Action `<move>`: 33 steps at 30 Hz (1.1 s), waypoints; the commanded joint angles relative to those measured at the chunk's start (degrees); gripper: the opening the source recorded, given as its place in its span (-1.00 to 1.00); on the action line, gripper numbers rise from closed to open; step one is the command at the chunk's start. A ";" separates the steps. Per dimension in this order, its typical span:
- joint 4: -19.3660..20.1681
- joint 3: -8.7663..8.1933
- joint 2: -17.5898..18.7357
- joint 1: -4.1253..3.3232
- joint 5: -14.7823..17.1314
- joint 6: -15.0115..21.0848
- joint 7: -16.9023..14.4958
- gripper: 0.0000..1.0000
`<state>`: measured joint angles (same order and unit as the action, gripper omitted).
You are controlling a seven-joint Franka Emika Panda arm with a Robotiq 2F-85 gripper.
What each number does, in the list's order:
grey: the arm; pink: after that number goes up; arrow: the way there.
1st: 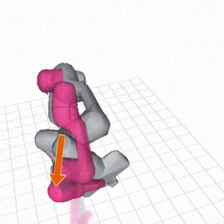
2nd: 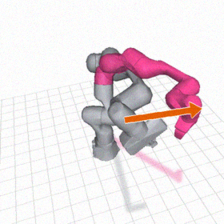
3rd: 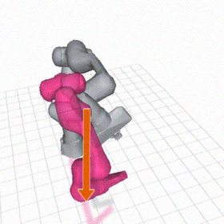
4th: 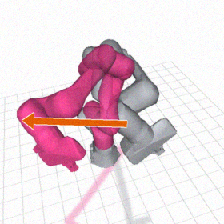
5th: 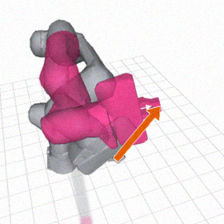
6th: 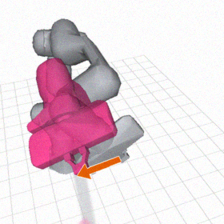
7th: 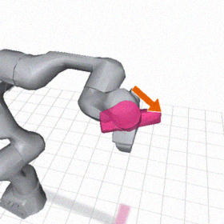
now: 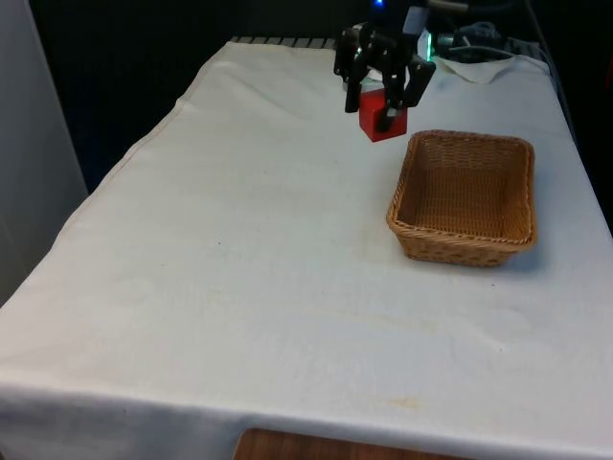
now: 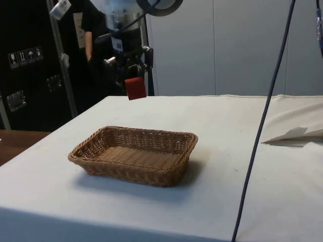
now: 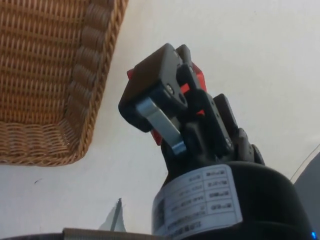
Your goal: Pick up the cube and place it into the basket.
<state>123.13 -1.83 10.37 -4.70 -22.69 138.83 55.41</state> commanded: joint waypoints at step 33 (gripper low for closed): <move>-1.09 8.88 4.01 -0.17 -2.58 -2.46 10.94 -0.82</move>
<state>122.04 7.05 14.38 -4.87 -25.27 136.36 66.35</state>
